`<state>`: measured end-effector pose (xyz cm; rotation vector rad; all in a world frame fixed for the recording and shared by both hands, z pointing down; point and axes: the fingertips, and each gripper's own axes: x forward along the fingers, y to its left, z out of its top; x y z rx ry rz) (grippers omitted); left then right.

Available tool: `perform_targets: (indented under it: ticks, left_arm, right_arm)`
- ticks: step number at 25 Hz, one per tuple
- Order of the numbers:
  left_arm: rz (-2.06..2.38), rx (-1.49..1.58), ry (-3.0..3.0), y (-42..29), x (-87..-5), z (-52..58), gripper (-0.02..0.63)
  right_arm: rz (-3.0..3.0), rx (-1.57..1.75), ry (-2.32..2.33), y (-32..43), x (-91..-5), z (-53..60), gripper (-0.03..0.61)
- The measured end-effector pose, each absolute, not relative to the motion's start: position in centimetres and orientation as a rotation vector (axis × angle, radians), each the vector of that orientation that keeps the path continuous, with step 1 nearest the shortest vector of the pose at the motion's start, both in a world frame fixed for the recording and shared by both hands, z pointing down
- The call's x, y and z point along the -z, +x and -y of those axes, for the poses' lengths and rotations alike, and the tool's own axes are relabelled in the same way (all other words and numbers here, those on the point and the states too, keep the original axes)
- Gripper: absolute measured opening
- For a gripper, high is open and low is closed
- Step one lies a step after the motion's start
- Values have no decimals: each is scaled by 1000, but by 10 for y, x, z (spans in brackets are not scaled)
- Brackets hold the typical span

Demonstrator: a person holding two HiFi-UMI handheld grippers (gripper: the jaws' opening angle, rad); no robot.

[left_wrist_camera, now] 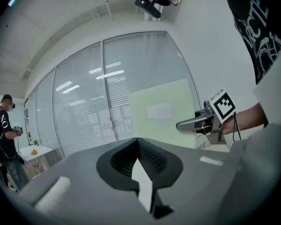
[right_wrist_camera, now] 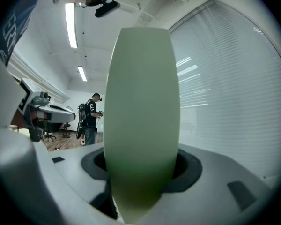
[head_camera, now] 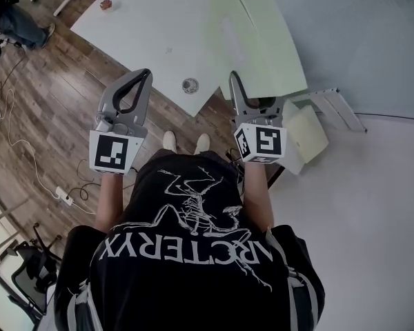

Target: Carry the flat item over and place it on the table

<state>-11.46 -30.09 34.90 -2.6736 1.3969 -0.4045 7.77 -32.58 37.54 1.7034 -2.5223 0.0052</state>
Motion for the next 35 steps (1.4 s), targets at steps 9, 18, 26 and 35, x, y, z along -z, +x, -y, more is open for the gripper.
perform_targets:
  ticks: [9,18,26,35]
  left_arm:
    - [-1513,526,-2617,-151,-358,292,-8]
    - [-1529,632,-2614,-160,-369,286,-8]
    - [-1520,652,-2626,-150,-375,281,-8]
    - [-1496,568,-2627,-133,-362,283,-8]
  right_arm:
    - [2359,-204,1658,69,-497,402,258]
    - [2311,-169,1701,53,-554,439,261]
    - [2264,-244,1661,50,-577,457,279]
    - [2302,-296,1606,58,-548,426,282]
